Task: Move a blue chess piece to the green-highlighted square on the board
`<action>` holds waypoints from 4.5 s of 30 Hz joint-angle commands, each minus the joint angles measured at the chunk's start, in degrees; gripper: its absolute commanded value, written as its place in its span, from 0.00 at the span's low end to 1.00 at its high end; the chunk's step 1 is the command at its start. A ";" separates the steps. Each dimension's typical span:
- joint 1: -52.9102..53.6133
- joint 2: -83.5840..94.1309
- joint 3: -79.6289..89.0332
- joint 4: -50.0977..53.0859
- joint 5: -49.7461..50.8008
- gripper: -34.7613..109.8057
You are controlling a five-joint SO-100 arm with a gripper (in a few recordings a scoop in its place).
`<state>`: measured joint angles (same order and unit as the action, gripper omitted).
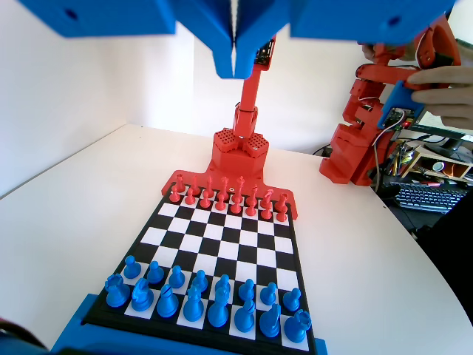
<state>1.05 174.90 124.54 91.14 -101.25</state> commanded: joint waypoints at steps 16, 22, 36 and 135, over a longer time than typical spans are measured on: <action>0.09 0.18 0.26 -0.97 -0.79 0.25; -2.37 -8.61 -6.15 4.66 -9.58 0.25; 1.23 -36.12 -17.58 2.64 -29.09 0.25; 4.04 -76.46 20.74 -50.27 -46.76 0.32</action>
<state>3.96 97.65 144.84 41.13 -146.69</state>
